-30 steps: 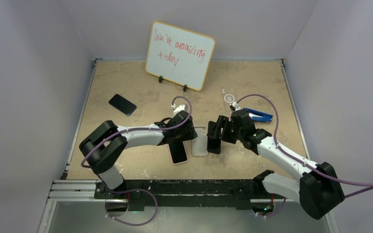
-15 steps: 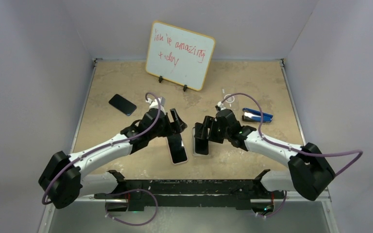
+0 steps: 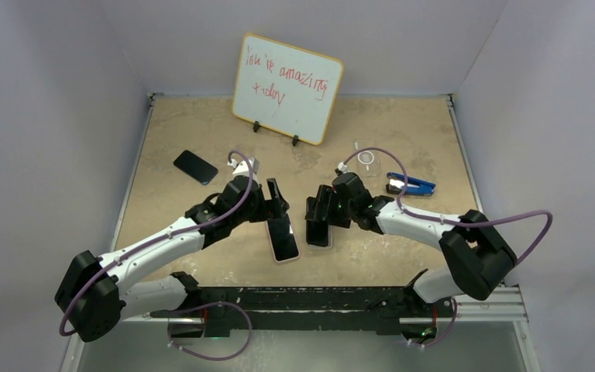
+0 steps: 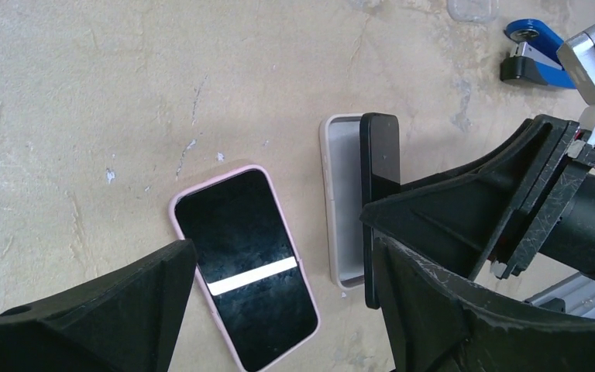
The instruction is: Put the phone into the phone case
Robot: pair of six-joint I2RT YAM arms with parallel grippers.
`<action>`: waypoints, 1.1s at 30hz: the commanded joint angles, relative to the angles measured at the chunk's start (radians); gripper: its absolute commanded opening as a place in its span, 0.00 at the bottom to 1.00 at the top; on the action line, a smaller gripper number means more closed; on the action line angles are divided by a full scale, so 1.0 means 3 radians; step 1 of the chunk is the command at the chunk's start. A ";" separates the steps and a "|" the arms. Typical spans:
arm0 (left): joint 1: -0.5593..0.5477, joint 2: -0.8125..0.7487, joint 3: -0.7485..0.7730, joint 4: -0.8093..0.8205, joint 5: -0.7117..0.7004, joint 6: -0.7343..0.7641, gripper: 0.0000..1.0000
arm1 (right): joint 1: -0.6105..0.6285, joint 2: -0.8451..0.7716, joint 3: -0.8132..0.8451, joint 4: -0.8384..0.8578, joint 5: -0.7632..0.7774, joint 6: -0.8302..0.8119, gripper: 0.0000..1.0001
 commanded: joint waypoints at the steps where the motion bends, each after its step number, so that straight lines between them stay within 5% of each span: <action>1: 0.0013 -0.0074 0.0081 -0.0038 -0.0081 0.0054 0.87 | 0.0037 0.0030 0.0139 0.0079 0.0067 0.0015 0.35; 17: 0.0014 -0.0091 0.0075 -0.0043 -0.0090 0.0047 0.85 | 0.0056 0.0174 0.0182 -0.0030 0.0137 -0.0069 0.54; 27: 0.0015 -0.0017 0.0096 0.0002 0.0012 0.0085 0.83 | 0.0056 -0.0069 0.0226 -0.0229 0.0309 -0.0071 0.82; 33: 0.0011 0.0062 0.0101 0.0092 0.0136 0.0091 0.82 | 0.0058 -0.0162 0.0186 -0.0295 0.0245 -0.0082 0.84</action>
